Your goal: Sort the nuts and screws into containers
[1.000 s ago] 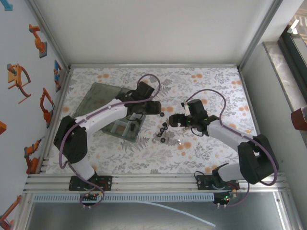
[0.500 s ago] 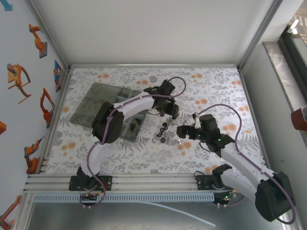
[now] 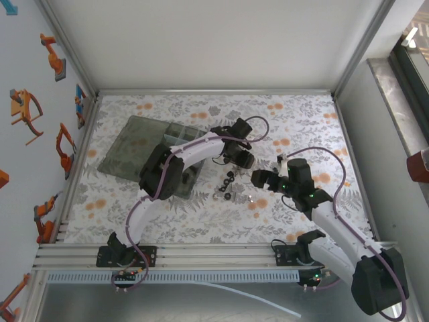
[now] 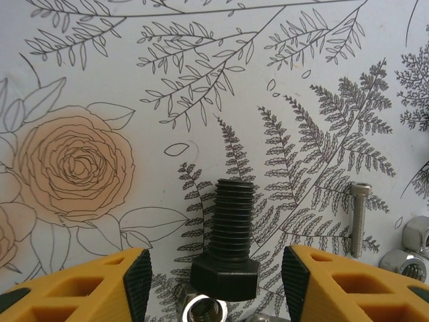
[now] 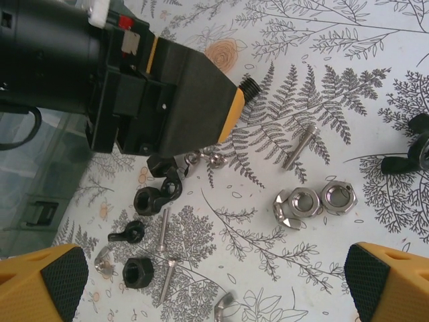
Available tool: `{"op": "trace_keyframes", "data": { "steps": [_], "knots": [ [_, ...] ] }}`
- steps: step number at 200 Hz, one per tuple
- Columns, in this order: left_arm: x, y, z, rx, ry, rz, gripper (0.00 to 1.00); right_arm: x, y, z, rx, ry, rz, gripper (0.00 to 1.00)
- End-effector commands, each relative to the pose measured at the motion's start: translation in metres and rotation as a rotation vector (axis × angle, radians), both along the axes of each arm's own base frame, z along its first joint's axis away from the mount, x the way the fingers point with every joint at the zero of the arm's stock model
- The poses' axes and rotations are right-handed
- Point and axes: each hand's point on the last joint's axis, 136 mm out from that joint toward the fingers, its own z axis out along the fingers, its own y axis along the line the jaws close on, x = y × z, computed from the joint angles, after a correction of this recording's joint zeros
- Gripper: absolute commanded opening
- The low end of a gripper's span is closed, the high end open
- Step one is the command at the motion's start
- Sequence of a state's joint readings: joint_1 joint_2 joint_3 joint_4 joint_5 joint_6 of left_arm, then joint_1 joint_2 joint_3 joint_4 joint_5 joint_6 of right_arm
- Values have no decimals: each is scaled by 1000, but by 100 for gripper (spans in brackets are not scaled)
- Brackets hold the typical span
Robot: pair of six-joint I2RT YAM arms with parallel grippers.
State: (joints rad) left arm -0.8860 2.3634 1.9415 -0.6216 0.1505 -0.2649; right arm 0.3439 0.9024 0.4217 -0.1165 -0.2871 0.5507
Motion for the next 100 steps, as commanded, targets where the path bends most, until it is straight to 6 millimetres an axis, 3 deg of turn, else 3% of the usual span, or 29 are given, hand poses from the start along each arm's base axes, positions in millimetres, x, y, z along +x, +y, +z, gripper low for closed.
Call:
{"op": "trace_keyframes", "data": {
  "steps": [1,52,100],
  "knots": [
    [-2,-3,-3,19,-4,-25,53,2,2,3,41,-10,-2,100],
    [-2,-1,-24,70,6,-10,50,3,-1,3,38,-15,-10,99],
    [0,-1,-29,125,-25,-20,44,5,-3,1,36,-13,-18,100]
  ]
}}
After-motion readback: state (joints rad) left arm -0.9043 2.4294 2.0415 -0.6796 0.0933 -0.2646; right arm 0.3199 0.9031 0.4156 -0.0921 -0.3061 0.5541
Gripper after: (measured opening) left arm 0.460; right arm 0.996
